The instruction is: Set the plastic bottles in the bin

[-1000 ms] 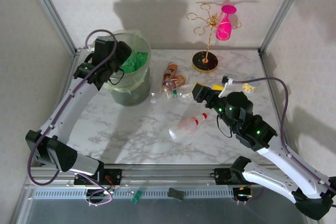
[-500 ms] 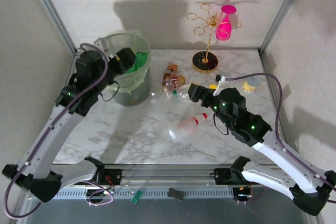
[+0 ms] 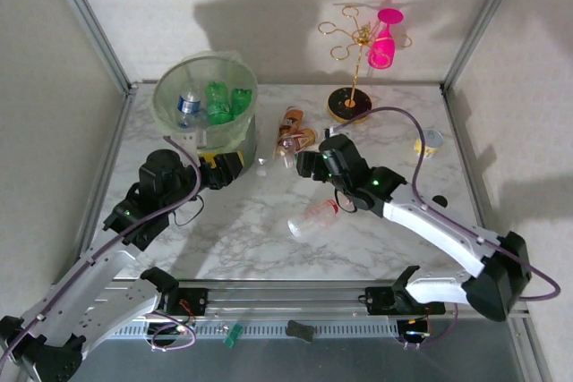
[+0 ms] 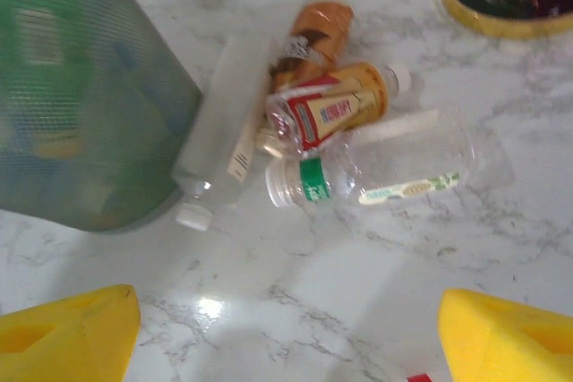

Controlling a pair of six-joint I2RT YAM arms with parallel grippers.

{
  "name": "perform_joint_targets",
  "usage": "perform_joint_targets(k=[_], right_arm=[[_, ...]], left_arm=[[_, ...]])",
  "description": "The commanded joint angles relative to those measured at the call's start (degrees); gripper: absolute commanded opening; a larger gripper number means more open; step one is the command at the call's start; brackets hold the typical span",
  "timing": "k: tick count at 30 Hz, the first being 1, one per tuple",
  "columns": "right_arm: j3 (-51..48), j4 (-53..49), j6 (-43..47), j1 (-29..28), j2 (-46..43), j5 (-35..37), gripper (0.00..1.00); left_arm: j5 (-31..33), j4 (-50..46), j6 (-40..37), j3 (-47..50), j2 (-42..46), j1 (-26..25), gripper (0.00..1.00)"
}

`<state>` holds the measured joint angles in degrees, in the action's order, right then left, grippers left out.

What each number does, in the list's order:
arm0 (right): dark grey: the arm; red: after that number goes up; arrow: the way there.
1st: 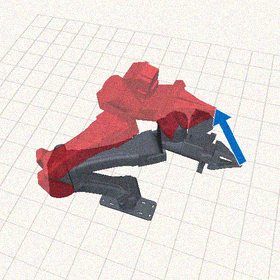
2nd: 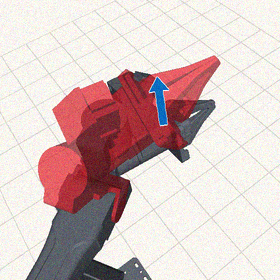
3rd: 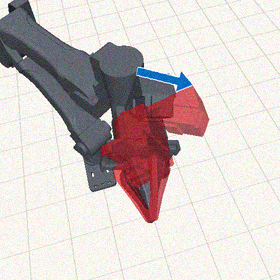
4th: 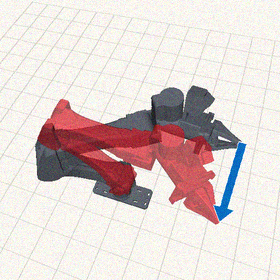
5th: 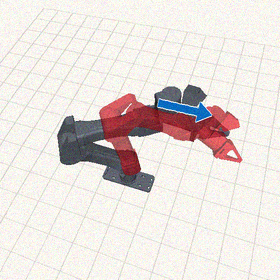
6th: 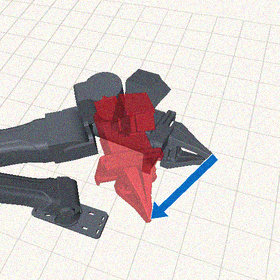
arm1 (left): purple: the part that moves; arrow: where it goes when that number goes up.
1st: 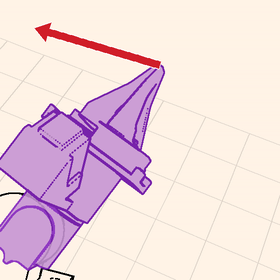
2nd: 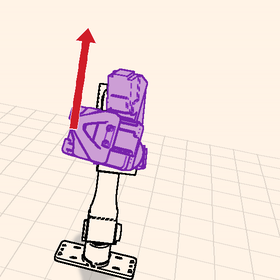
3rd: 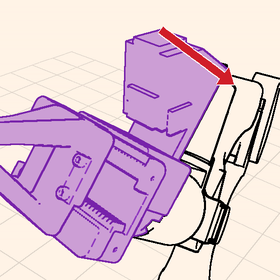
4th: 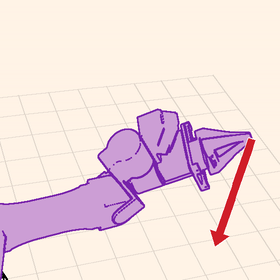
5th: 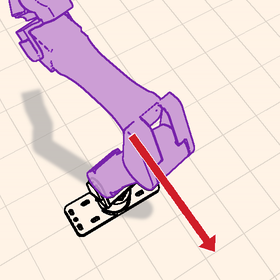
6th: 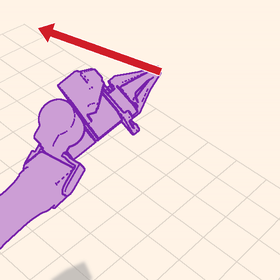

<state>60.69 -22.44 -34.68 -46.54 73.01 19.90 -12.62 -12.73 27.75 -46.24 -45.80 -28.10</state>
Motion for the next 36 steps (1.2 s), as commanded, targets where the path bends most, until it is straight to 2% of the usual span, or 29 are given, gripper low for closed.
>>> perform_joint_targets(k=[1,6,15,20,25,30,36], right_arm=[[4.15,-3.1,-6.6,1.83,4.44,2.42,0.86],[5.57,-2.7,-14.15,5.33,10.16,-0.48,0.88],[0.24,6.0,-34.8,13.29,13.8,-5.71,0.83],[3.33,6.77,-40.01,15.46,18.69,-5.77,0.85],[12.83,-1.58,-42.62,17.1,27.75,-7.7,0.84],[13.2,1.79,-45.81,17.13,30.61,-7.82,0.86],[22.19,-6.1,-46.8,18.11,39.36,-8.65,0.87]], left_arm=[[2.09,4.62,-2.2,2.54,1.47,-0.55,0.72],[5.68,2.76,-3.57,2.38,0.89,-0.55,0.71],[4.74,3.26,-3.24,3.08,2.12,-0.56,0.71],[4.78,2.93,-2.9,3.08,2.16,-0.51,0.72],[4.85,3.15,-2.7,3.35,2.42,-1.15,0.72],[5.2,2.98,-2.79,3.44,2.29,-2.21,0.72],[5.56,2.84,-3.04,3.52,2.36,-2.91,0.72]])
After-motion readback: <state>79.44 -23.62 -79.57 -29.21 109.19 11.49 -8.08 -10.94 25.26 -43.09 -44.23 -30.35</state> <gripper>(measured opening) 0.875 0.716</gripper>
